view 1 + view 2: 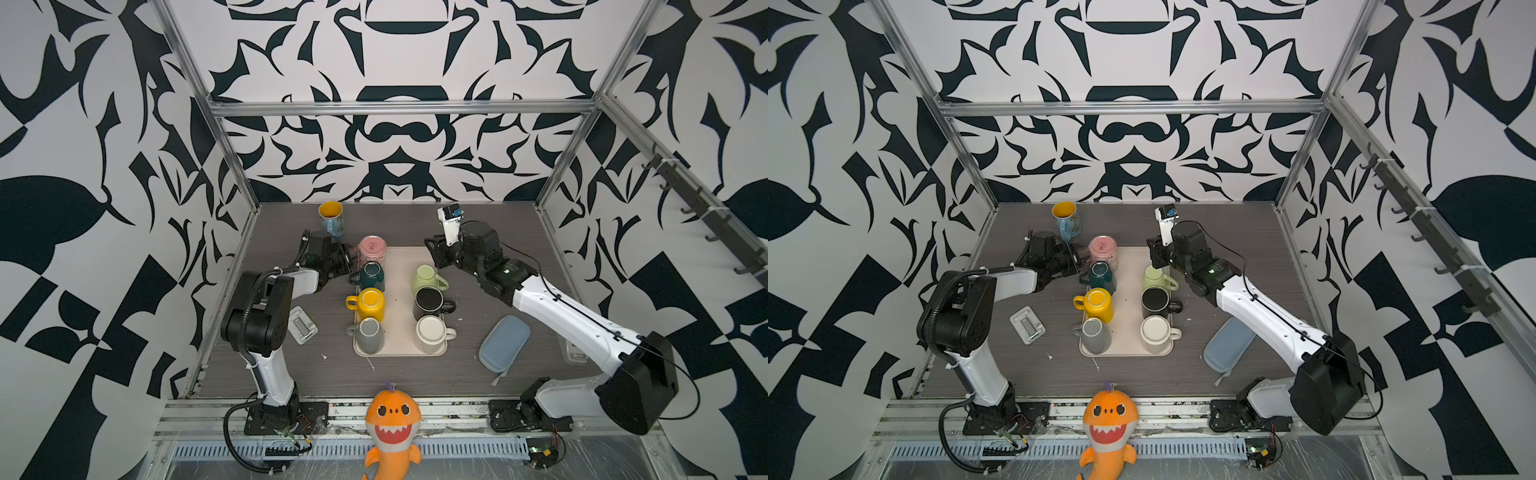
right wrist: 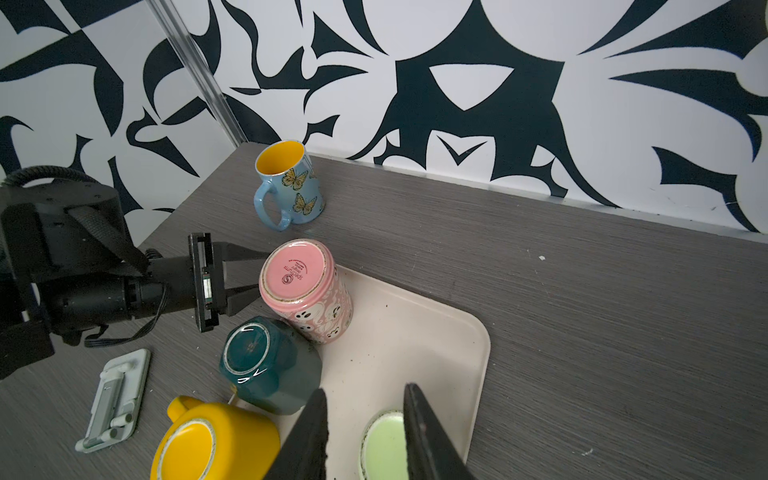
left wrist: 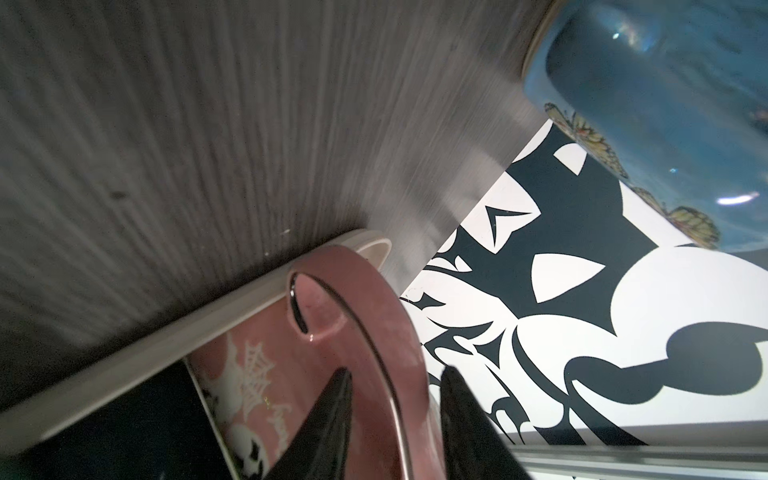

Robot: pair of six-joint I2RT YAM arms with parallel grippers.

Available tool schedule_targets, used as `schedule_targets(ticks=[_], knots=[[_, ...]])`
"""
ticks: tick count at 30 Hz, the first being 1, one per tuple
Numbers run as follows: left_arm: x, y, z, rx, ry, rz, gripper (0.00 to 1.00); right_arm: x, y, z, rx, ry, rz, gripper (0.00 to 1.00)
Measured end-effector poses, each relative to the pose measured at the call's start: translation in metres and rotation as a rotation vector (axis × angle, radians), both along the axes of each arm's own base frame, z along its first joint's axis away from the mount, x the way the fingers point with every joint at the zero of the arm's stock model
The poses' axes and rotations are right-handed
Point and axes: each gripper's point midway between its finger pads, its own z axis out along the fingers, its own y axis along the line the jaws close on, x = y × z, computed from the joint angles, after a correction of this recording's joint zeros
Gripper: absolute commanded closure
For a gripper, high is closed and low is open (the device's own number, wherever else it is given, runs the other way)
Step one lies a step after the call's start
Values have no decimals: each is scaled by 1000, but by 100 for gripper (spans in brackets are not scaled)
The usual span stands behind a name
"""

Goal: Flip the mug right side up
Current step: 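Move the left gripper to the pink mug's handle and close on it, then lift the pink mug off the tray with the left gripper and tilt it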

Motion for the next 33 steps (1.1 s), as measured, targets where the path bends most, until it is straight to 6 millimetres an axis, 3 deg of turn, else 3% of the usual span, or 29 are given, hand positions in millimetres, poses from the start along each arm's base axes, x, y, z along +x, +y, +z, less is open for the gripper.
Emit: schedule_targets(ticks=[8,19,33], knots=[[5,-1,-9,1,-3,3,62,0,-1,0,6,3,-6,66],[13,-5,5,-9,-45,-1,62,0,-2,2,9,1,-8,66],[15,-8,0,-10,-39,-5,75,1,-3,2,12,3,-12,66]])
